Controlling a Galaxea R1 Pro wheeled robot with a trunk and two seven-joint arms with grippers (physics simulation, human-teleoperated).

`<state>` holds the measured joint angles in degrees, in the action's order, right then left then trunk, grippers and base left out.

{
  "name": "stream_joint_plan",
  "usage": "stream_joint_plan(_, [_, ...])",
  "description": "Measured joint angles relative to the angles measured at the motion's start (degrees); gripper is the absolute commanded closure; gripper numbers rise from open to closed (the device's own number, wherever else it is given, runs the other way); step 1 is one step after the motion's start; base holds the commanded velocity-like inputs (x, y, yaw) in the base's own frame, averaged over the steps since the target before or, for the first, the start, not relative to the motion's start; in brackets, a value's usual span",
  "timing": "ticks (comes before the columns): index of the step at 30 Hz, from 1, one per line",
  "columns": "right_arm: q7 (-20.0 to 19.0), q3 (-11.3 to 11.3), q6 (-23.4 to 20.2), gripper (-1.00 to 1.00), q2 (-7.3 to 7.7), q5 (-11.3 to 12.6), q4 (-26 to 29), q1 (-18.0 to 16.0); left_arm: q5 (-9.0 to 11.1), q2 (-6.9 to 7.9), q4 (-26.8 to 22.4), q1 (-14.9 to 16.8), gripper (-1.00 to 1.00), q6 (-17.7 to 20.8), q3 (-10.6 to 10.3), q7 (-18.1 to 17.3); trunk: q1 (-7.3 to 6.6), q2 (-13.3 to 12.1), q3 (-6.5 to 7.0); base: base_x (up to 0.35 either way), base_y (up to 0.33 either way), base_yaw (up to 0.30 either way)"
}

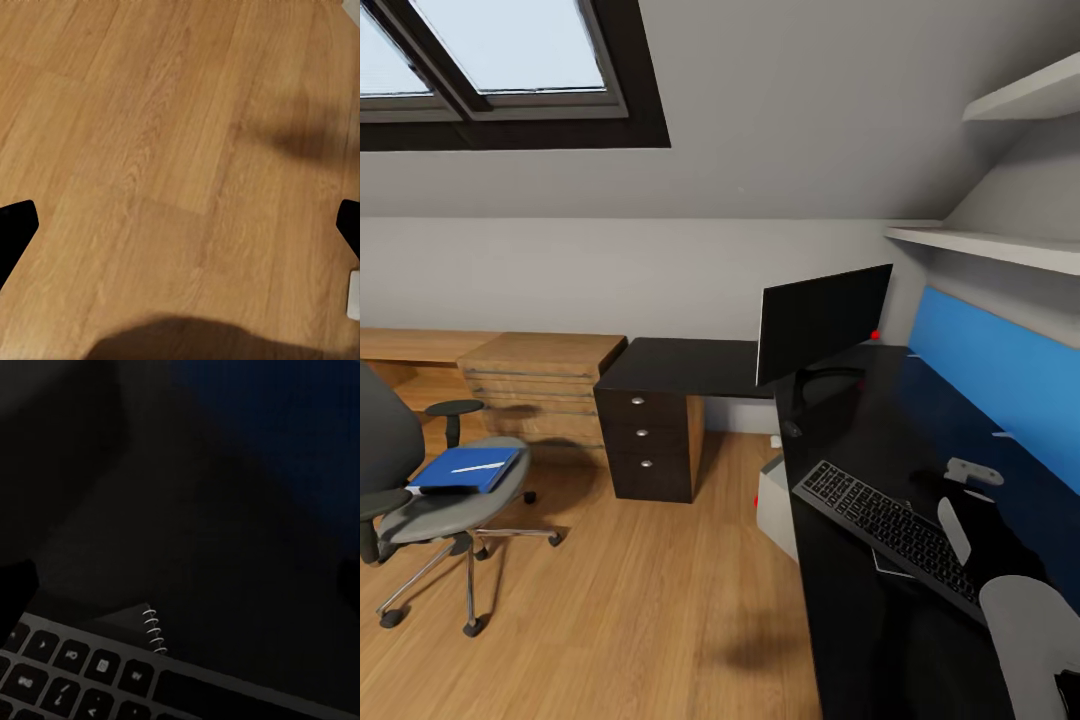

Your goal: In the bedroom, organize the workspace by keeping the computer under the desk, ensuring the monitor is on the desk, placing the keyboard on the desk next to the monitor, placing the mouse on the desk next to the keyboard, moving the folder from the swivel chair onto the desk next to the mouse, stacking the notebook on top of the folder with the pen on top of the notebook, and positioning the swivel chair next to the desk.

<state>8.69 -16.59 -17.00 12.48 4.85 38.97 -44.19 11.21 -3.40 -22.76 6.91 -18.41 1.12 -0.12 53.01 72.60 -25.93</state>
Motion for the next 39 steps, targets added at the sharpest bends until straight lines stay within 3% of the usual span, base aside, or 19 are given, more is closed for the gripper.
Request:
stream_joint_plan(13, [0.32, -0.10, 0.03, -1.00, -0.89, 0.43, 0.14, 0.00, -0.07, 0.00, -0.03, 0.00, -1.00, -0.07, 0.01, 0.03, 0.00, 0.00, -0.10, 0.000, 0.000, 0.000])
stream_joint_plan(39, [0.43, -0.18, 0.27, -1.00, -0.89, 0.09, 0.06, 0.00, 0.01, 0.00, -0.03, 0.00, -1.00, -0.07, 0.02, 0.04, 0.00, 0.00, -2.28, 0.000, 0.000, 0.000])
